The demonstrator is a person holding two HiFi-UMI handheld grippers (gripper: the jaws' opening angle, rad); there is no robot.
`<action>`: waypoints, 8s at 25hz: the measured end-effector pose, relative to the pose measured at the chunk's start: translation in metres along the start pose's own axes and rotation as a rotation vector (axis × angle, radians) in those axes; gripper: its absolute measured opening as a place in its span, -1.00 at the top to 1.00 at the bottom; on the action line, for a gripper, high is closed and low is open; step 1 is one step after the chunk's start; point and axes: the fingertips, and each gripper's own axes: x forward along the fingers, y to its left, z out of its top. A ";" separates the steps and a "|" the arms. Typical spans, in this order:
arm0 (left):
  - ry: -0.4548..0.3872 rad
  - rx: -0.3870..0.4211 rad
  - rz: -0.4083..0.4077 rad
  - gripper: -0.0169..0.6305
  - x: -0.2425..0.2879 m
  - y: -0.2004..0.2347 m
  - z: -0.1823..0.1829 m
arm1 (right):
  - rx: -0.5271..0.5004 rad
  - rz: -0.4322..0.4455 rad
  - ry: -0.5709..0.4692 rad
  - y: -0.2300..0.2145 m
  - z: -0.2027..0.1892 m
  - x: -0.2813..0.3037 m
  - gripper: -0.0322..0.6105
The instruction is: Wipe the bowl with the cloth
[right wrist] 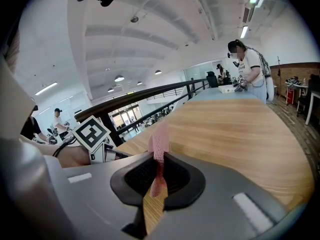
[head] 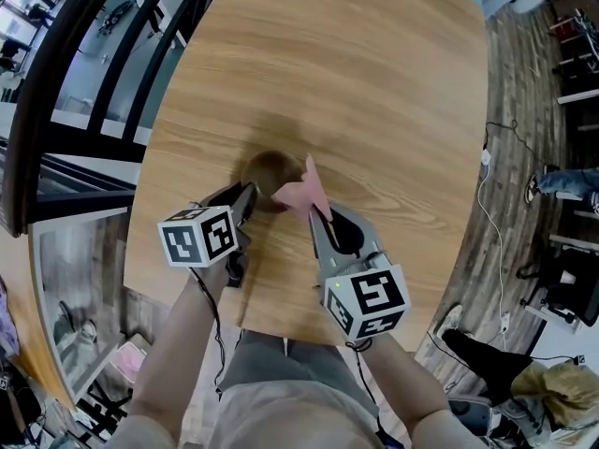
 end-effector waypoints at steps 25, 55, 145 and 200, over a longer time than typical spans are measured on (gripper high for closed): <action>-0.217 0.223 0.008 0.91 -0.121 -0.084 0.043 | -0.035 -0.018 -0.194 0.023 0.075 -0.102 0.82; -0.589 0.451 0.027 0.91 -0.373 -0.230 0.073 | -0.217 0.107 -0.577 0.138 0.215 -0.323 0.82; -0.619 0.658 0.088 0.85 -0.389 -0.263 0.016 | -0.703 0.215 -0.080 0.227 0.088 -0.246 0.82; -0.618 0.610 0.083 0.85 -0.386 -0.249 0.020 | -0.815 0.171 -0.144 0.246 0.095 -0.232 0.83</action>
